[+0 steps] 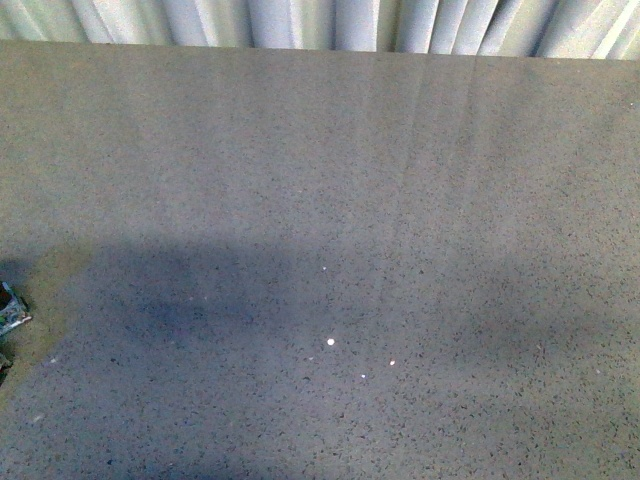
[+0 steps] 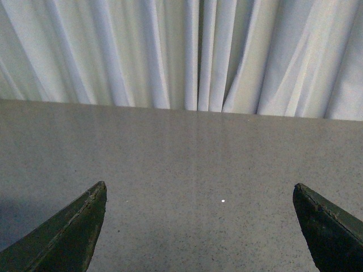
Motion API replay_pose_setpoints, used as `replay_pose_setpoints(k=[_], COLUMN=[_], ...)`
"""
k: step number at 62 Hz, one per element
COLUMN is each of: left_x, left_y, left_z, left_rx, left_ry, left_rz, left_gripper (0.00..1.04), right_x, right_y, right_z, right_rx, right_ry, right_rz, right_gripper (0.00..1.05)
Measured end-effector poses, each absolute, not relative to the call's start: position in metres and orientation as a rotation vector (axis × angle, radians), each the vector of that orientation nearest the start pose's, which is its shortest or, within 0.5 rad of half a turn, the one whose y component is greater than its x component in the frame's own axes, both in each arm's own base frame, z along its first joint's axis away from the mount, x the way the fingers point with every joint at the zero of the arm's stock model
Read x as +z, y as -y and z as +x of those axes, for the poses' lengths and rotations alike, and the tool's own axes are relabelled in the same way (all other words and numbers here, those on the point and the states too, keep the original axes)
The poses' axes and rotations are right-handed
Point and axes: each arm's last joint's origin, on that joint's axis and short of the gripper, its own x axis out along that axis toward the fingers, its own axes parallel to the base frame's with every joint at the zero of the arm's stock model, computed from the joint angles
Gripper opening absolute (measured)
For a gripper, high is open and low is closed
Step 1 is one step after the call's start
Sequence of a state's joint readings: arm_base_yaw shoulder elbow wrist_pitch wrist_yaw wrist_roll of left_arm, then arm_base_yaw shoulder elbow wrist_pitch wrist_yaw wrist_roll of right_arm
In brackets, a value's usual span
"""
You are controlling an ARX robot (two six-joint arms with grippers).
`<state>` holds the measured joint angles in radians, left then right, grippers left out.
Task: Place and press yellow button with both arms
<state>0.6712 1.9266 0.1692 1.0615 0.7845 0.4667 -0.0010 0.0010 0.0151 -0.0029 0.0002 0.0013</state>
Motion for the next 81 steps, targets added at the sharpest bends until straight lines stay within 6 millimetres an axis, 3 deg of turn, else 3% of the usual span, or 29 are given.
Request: replay_pose_setpoints(k=[47,70,81], left_x=[0.034,0.034,0.035], left_y=[-0.102,-0.102,-0.109], left_z=[0.186,0.188,0.184], left_rx=[-0.275,-0.254,-0.225], left_ry=[-0.453,-0.439,-0.441], left_rz=[-0.009,-0.023,-0.038], left_gripper=[0.95,0.27,0.26], right_x=[0.168,0.168,0.168], right_y=[0.0,0.0,0.0], right_z=[0.097,0.097,0.097], right_rx=[-0.001,-0.001,-0.001], right_ry=[0.012,0.012,0.011], right_rz=[0.001,0.001,0.001], right_gripper=[0.96,0.96,0.96])
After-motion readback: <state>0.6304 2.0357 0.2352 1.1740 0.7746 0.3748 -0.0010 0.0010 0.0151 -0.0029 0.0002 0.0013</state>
